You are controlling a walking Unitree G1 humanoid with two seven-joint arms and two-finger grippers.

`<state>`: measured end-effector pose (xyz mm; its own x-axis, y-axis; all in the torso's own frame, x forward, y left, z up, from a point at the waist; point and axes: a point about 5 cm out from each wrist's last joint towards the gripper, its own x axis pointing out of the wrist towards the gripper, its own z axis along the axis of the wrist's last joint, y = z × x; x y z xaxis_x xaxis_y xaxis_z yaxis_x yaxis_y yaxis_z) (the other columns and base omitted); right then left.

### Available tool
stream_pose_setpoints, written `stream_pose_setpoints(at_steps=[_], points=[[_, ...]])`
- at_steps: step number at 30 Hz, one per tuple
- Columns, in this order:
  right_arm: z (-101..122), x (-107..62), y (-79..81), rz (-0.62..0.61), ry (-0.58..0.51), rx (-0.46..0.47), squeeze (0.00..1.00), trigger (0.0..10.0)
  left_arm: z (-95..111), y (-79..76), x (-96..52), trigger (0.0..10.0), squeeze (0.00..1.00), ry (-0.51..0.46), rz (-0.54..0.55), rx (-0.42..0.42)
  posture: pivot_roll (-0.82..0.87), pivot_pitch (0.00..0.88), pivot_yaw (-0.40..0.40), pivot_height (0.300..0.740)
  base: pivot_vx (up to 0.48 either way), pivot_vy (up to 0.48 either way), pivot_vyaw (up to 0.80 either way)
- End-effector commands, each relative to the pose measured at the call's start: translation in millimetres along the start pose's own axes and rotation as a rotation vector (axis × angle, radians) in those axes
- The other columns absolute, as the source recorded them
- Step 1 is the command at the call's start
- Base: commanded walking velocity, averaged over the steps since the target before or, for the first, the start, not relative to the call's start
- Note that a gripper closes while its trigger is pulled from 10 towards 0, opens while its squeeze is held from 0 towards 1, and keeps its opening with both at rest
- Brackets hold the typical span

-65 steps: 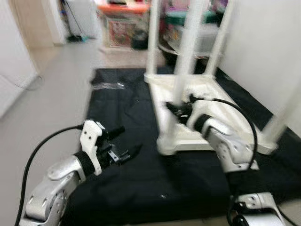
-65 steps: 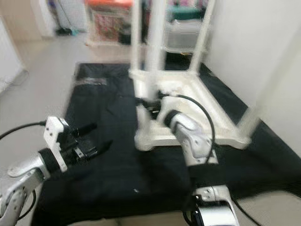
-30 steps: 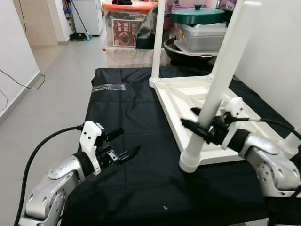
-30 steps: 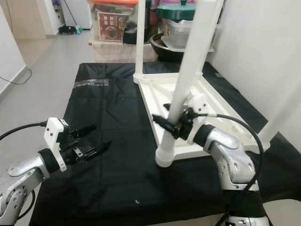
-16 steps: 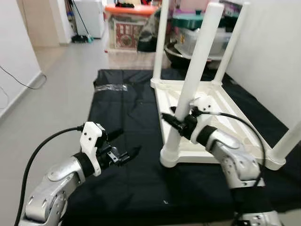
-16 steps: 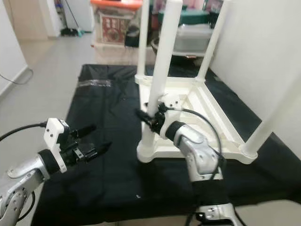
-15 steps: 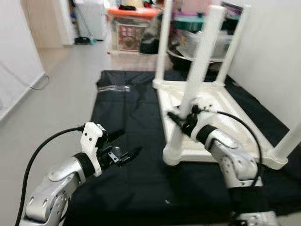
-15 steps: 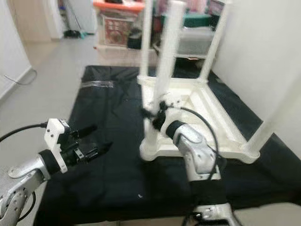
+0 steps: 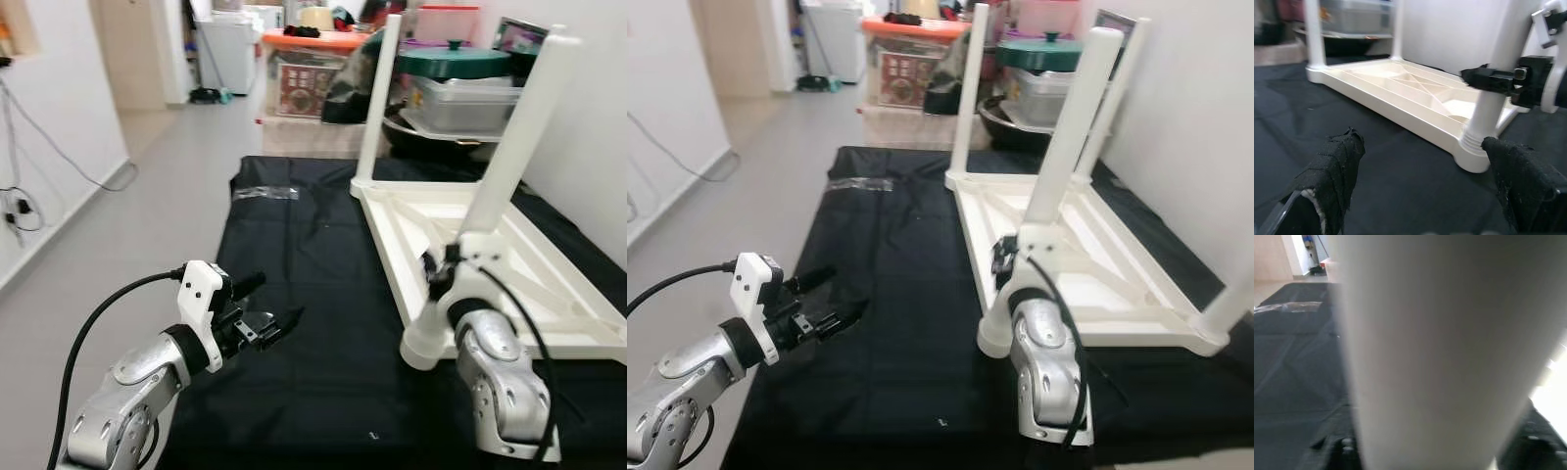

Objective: Building children table

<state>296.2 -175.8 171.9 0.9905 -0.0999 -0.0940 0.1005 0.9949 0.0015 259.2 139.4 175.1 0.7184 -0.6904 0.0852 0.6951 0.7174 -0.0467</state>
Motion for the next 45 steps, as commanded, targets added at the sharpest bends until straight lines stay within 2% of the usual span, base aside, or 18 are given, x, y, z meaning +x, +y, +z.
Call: stream_pose_setpoints(at_steps=[1,2,8,9,12,14,23,24,27,29,30,31,33,39,40,42,43,45], points=[[7.7,4.0,-0.4,0.01,-0.024,0.018,1.0,10.0,-0.7,-0.8,-0.2,10.0,0.0,0.0,-0.007,-0.005,0.04,0.0,-0.082,0.74,0.0,0.0,0.0],[18.6,7.3,-0.5,0.048,-0.068,0.029,0.0,10.0,-0.8,0.7,-1.4,10.0,0.0,0.001,-0.005,-0.006,0.04,0.0,-0.083,0.74,0.0,0.0,0.0],[53.3,1.1,3.1,0.523,-0.262,0.049,0.0,10.0,-1.4,5.1,-2.4,10.0,0.0,0.007,0.001,-0.001,0.04,0.0,-0.085,0.74,0.0,0.0,0.0],[53.3,1.1,3.1,0.523,-0.262,0.049,0.0,10.0,-1.4,5.1,-2.4,10.0,0.0,0.007,0.001,-0.001,0.04,0.0,-0.085,0.74,0.0,0.0,0.0],[49.1,-14.5,11.7,0.918,-0.223,0.027,0.0,10.0,-0.5,5.3,0.4,10.0,0.0,0.005,-0.001,0.006,0.05,0.0,-0.096,0.74,0.0,0.0,0.0],[40.9,-18.8,16.2,1.037,-0.183,-0.011,0.0,10.0,-0.8,4.1,1.4,10.0,0.0,0.005,-0.002,0.008,0.06,0.0,-0.098,0.74,0.0,0.0,0.0],[21.5,-18.2,30.2,1.208,-0.097,-0.075,0.0,9.1,-2.3,-1.0,2.8,10.0,0.0,0.012,-0.011,0.009,0.07,0.0,-0.105,0.74,0.0,0.0,0.0],[20.6,-5.9,33.3,1.112,-0.08,-0.048,0.0,0.0,-2.1,-1.3,2.3,10.0,0.0,0.014,-0.011,0.011,0.08,0.0,-0.108,0.74,0.0,0.0,0.0],[16.6,12.5,32.2,0.908,-0.058,-0.048,0.0,0.0,-1.6,-1.5,1.7,10.0,0.0,0.015,-0.01,0.012,0.07,0.0,-0.106,0.74,0.0,0.0,0.0],[-2.7,41.4,13.7,0.407,0.07,0.028,0.0,0.0,-1.5,-2.0,0.1,10.0,0.0,0.017,-0.01,0.013,0.07,0.0,-0.101,0.74,0.0,0.0,0.0],[-2.7,41.4,13.7,0.407,0.07,0.028,0.0,0.0,-1.5,-2.0,0.1,10.0,0.0,0.017,-0.01,0.013,0.07,0.0,-0.101,0.74,0.0,0.0,0.0],[-18.4,42.8,-7.1,0.123,0.146,0.046,0.0,0.0,-1.5,-2.3,-0.3,10.0,0.0,0.017,-0.011,0.012,0.06,0.0,-0.101,0.74,0.0,0.0,0.0],[-38.3,30.3,-33.1,-0.177,0.23,0.06,0.0,0.0,-1.4,-2.7,-0.7,10.0,0.0,0.016,-0.012,0.01,0.06,0.0,-0.099,0.74,0.0,0.0,0.0],[-34.8,2.4,-33.7,-0.25,0.197,0.038,0.0,0.0,-1.4,-3.2,-1.1,10.0,0.0,0.016,-0.014,0.005,0.05,0.0,-0.084,0.74,0.0,0.0,0.0],[-30.3,0.3,-24.8,-0.185,0.187,0.029,0.0,4.5,-2.0,-3.6,-0.7,10.0,0.0,0.018,-0.017,0.004,0.04,0.0,-0.081,0.74,0.0,0.0,0.0],[-27.9,-0.1,-18.9,-0.14,0.185,0.023,0.0,4.5,-2.3,-3.9,-0.5,10.0,0.0,0.019,-0.018,0.003,0.04,0.0,-0.081,0.74,0.0,0.0,0.0],[-8.4,-0.9,3.2,0.025,0.072,0.083,0.99,10.0,-3.1,-2.7,1.5,10.0,0.0,0.02,-0.025,0.0,0.03,0.0,-0.074,0.74,0.0,0.0,0.0],[-8.4,-0.9,3.2,0.025,0.072,0.083,0.99,10.0,-3.1,-2.7,1.5,10.0,0.0,0.02,-0.025,0.0,0.03,0.0,-0.074,0.74,0.0,0.0,0.0]])
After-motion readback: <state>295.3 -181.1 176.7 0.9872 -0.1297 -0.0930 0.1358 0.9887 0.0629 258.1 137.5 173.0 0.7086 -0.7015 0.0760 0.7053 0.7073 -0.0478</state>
